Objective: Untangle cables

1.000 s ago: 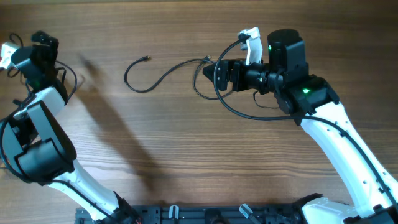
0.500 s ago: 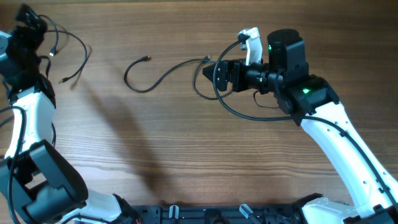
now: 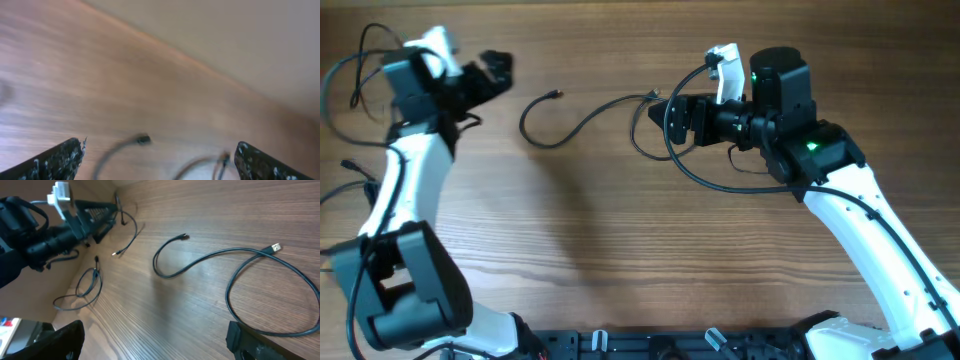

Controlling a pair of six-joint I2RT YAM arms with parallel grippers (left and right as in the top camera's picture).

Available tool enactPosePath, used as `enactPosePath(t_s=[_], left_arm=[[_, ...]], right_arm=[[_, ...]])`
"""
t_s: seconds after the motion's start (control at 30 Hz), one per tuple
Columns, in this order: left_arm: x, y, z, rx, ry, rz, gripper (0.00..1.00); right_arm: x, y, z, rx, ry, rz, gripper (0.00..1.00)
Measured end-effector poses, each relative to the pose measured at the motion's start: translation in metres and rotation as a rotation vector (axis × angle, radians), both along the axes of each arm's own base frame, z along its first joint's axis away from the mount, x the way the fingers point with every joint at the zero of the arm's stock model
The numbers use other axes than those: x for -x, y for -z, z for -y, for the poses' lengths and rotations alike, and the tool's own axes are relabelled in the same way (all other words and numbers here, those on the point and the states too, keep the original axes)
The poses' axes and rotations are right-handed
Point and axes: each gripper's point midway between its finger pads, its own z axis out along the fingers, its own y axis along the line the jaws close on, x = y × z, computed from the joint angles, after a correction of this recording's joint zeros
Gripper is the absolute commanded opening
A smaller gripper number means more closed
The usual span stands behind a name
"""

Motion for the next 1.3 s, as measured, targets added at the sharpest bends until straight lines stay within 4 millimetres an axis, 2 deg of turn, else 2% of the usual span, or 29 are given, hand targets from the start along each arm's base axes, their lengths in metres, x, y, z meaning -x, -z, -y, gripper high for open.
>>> enactPosePath(t_s=[0.23,0.43,0.53,0.63,0.73,0.77,0.87,1.0,1.17,1.3], left_arm=[[0.017,0.023,0.091,-0.159,0.246,-0.065,1.00],[0.037,0.030,0.163,-0.305,0.516,-0.015,1.00],[0.045,0.040,0.189,-0.343,0.611,-0.005,1.00],[0.048,0.062,0.198,-0.376,0.656,-0.036,1.00],[0.050,0.095,0.201,-0.437,0.702,-0.087,1.00],[0.051,0.100,0.202,-0.448,0.711,-0.092,1.00],[0.048,0.110,0.208,-0.477,0.735,-0.079,1.00],[0.043,0.109,0.220,-0.496,0.753,-0.031,1.00],[0.031,0.144,0.219,-0.619,0.701,-0.053,1.00],[0.019,0.151,0.217,-0.662,0.660,-0.033,1.00]], right_arm=[[-0.006,0.025,0.026,0.086,0.187,-0.111,0.99],[-0.007,0.041,0.049,0.131,0.363,-0.209,0.99],[-0.005,0.048,0.058,0.142,0.433,-0.257,1.00],[-0.002,0.054,0.067,0.162,0.481,-0.292,1.00],[-0.002,0.057,0.074,0.172,0.508,-0.306,1.00],[-0.002,0.057,0.075,0.173,0.512,-0.307,1.00],[-0.003,0.058,0.078,0.177,0.524,-0.307,0.99],[-0.004,0.058,0.079,0.176,0.527,-0.306,1.00],[-0.007,0.057,0.084,0.173,0.539,-0.300,1.00],[-0.007,0.057,0.084,0.175,0.537,-0.298,1.00]])
